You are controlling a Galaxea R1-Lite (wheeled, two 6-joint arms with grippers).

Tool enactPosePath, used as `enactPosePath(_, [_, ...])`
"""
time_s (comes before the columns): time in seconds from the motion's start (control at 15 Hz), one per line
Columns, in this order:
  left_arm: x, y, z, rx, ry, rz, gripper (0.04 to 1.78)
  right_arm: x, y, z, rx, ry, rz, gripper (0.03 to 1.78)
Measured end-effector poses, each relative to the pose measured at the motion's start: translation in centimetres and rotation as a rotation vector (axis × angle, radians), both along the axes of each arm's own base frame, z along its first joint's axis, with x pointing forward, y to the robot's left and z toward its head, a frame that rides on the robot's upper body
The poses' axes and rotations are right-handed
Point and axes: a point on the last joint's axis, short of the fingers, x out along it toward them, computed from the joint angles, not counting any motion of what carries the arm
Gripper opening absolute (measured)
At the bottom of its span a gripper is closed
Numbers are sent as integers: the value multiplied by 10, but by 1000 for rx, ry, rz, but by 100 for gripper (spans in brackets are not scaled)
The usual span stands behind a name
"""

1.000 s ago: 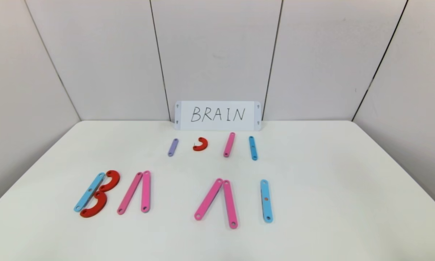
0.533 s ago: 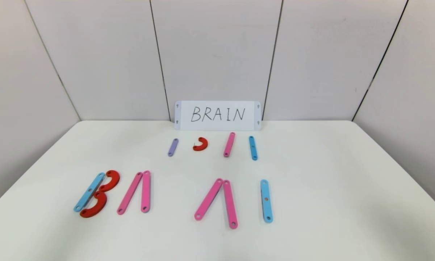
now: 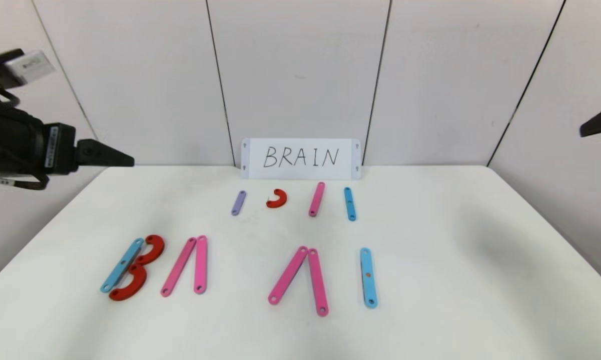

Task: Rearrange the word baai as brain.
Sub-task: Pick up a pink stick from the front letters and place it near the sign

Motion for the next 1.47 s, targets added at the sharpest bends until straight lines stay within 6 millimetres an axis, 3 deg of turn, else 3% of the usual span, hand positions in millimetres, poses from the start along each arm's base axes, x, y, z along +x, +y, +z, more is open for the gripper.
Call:
enactPosePath(0.27, [14,0,-31,-24,112,-23,173,39,14,-26,79,122,25,174])
enactPosePath(0.67, [28,-6,-57,-22,191,-49,173,67,29,-59,107,195,89,174])
enactPosePath(1.0, [50,-28,-89,-6,281,-121,173,93,30,-97,128,170,70,174])
enactPosePath(1.27, [59,-30,-118,93,369,-64,173,105,30,-109,147,187,53,174])
enactPosePath(1.47, [61,-30,-126,131,399,-37,173,108,30,-113,148,199,51,174])
